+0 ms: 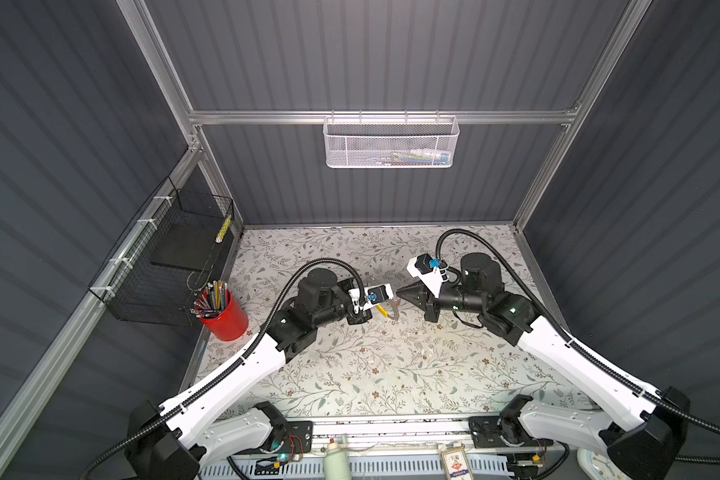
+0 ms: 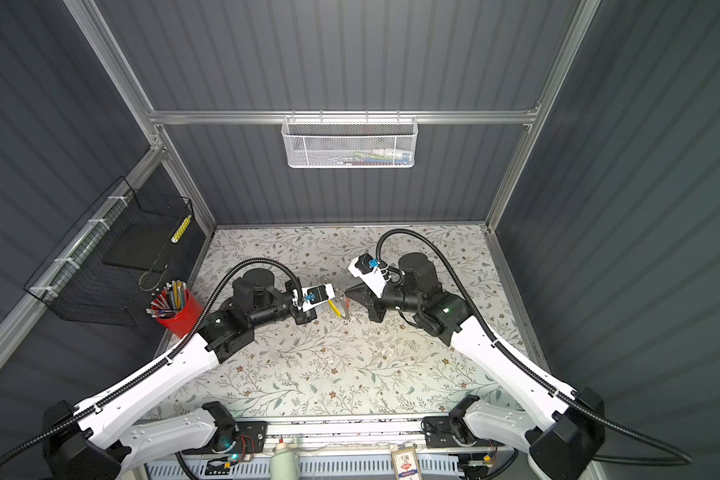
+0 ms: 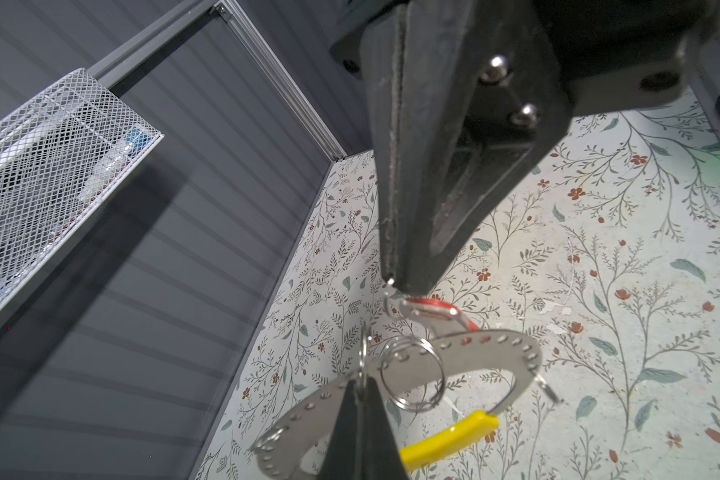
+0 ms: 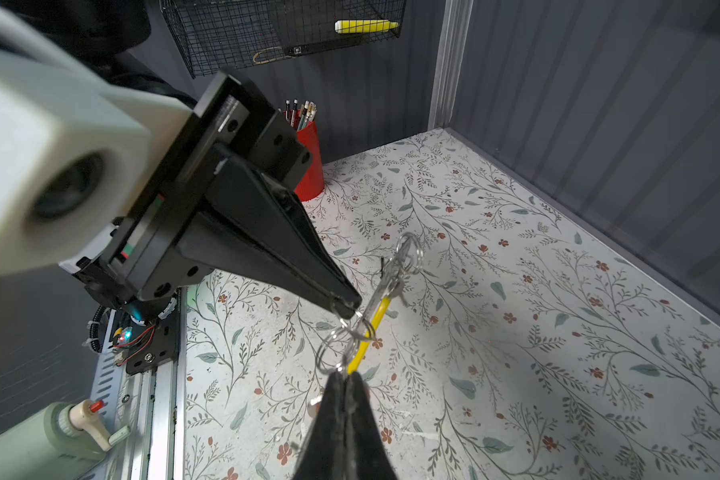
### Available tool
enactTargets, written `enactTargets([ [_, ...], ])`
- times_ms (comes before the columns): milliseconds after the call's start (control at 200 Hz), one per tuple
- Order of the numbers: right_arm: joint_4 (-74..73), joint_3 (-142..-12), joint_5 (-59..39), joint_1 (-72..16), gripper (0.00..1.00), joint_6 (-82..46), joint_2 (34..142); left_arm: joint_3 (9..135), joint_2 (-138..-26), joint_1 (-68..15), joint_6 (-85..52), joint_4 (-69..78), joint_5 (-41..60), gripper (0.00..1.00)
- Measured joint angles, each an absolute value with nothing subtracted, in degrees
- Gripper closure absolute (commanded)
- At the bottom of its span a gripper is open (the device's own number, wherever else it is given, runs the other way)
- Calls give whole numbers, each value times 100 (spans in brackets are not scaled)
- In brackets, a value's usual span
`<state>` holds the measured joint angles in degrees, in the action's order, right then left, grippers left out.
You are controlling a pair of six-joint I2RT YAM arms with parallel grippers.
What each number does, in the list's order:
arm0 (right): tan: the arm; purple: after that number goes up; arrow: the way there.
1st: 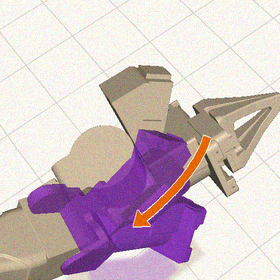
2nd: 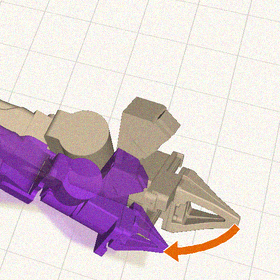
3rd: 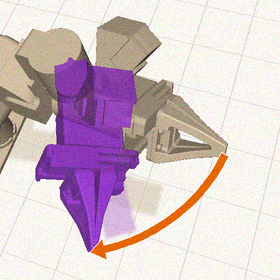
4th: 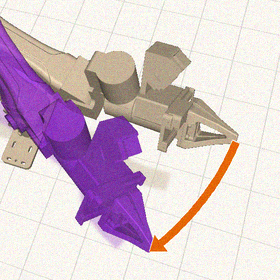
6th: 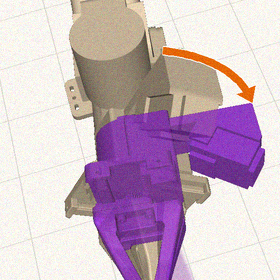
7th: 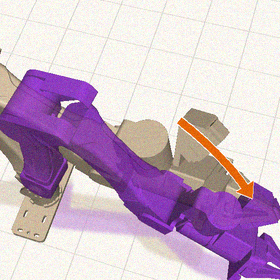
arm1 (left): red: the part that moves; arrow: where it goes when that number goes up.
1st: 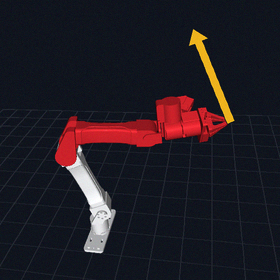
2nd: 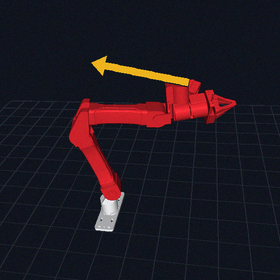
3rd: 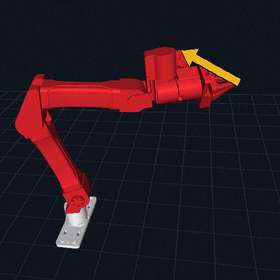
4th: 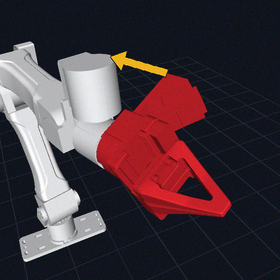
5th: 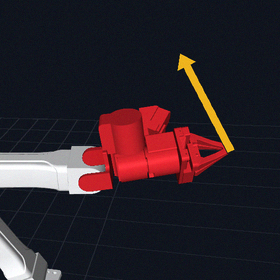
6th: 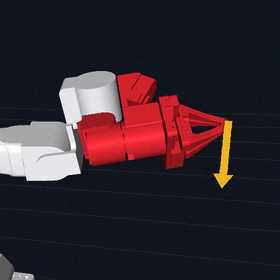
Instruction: Put the keys on the keyring
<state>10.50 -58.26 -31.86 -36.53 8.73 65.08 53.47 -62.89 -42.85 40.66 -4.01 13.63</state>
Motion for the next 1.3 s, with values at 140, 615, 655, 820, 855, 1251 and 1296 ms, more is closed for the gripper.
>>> enactTargets([
  [140,972,-5778,-3199,-3656,100,803,6508,5446,-6396,-4348,3983,-419,1323,100],
  [615,556,-5625,-2912,-3717,100,624,6300,5625,-6471,-4440,3828,-526,1345,100],
  [655,554,-5618,-2873,-3723,100,615,6300,5629,-6471,-4440,3826,-528,1343,100],
  [820,491,-5531,-2707,-3747,100,543,6298,5629,-6471,-4458,3787,-545,1347,100],
  [855,451,-5505,-2661,-3752,100,526,6296,5629,-6471,-4460,3776,-550,1352,100],
  [1251,189,-5282,-2471,-3756,100,364,6182,5682,-6469,-4482,3771,-596,1413,100],
  [1296,145,-5253,-2456,-3756,100,344,6149,5708,-6469,-4493,3771,-620,1411,100],
])
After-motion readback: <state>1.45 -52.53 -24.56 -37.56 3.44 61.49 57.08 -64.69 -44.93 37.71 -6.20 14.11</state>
